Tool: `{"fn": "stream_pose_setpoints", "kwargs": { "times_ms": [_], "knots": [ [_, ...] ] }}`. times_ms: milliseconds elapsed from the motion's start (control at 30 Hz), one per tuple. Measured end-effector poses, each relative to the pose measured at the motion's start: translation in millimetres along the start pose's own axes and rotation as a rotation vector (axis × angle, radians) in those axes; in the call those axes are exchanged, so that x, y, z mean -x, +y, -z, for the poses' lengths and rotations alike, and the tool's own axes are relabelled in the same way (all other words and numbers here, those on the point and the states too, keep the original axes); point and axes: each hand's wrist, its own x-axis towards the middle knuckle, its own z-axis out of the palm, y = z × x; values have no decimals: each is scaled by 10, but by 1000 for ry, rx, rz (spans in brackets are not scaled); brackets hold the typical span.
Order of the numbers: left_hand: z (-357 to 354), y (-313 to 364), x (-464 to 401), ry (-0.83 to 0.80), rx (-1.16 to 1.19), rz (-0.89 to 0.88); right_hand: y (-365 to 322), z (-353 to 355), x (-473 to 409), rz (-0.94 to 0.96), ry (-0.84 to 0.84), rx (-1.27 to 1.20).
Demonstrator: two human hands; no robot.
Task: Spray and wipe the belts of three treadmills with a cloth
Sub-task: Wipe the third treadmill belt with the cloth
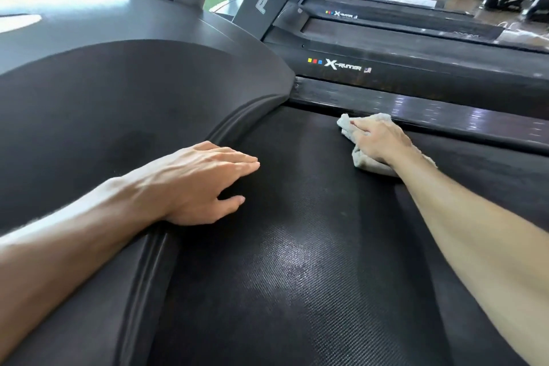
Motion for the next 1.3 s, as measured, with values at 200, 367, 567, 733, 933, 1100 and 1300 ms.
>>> {"fn": "stream_pose_setpoints", "kwargs": {
  "times_ms": [200, 367, 567, 733, 933, 1100, 1300],
  "knots": [
    [8, -7, 9, 8, -1, 17, -441, -200, 10, 303, -173, -23],
    [-5, -4, 4, 14, 0, 18, -71, -10, 208, 135, -108, -147],
    [-11, -15, -1, 9, 6, 40, -728, -245, -230, -45, -33, 114],
    [-13, -13, 2, -1, 20, 68, -1009, -402, -281, 148, -59, 147],
    [15, -22, 24, 2, 54, 81, -1291, -455, 79, 474, -220, 57],
    [61, 22, 70, -7, 109, 121, -947, -339, 305, 426, -175, 2],
    [167, 85, 62, -20, 179, 135, -444, -200, 415, 304, -145, 50]
  ]
}}
